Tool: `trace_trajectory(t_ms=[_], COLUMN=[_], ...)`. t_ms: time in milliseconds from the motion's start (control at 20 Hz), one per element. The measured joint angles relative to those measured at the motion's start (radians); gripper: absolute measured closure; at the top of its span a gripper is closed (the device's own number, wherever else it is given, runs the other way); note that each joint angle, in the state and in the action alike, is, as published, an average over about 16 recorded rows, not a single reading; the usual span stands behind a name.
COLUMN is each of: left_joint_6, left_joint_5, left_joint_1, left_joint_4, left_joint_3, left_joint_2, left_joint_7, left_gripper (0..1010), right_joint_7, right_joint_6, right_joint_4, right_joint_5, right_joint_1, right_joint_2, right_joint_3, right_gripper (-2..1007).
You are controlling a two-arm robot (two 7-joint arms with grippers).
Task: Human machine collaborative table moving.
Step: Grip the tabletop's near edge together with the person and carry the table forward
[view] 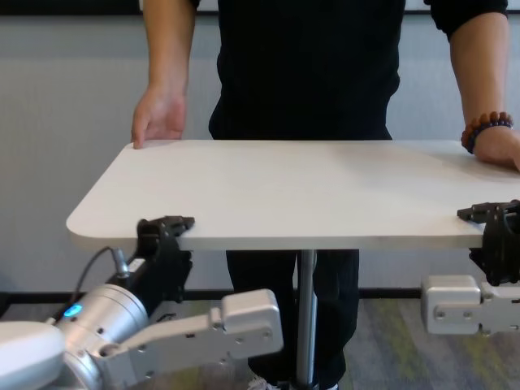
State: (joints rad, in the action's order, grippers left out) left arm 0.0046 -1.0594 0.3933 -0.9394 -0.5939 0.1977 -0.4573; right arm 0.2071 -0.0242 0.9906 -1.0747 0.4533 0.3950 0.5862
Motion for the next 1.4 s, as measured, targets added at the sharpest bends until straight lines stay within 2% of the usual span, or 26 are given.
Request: trace_trajectory(t_ms=[250, 550, 950, 1400], left_joint_6=[-0.003, -0.004, -0.004, -0.004], left_joint_5=[-0.002, -0.004, -0.004, -0.003], left_joint_1=[0.021, 0.031, 0.030, 0.026], left_joint_4=[0.052, 0.083, 0.082, 0.075], left_joint_3=[-0.013, -0.022, -0.022, -0.020], left_joint_2=[-0.017, -0.025, -0.024, -0.022], left_joint_7=[-0.012, -0.017, -0.017, -0.017], left_gripper=[762, 763, 762, 759], right_joint_7=[0.020, 0.046, 0.081, 0.114], right_joint_6=[0.008, 0.021, 0.042, 0.065], right_joint_4=[-0.055, -0.118, -0.211, -0.293], right_joint_5=[0.003, 0.010, 0.025, 0.042], right_joint_1=[0.023, 0.044, 0.071, 0.092], right_joint_2=[-0.017, -0.038, -0.069, -0.093], right_joint_3=[0.013, 0.028, 0.046, 0.063], right_gripper=[746, 748, 748, 744])
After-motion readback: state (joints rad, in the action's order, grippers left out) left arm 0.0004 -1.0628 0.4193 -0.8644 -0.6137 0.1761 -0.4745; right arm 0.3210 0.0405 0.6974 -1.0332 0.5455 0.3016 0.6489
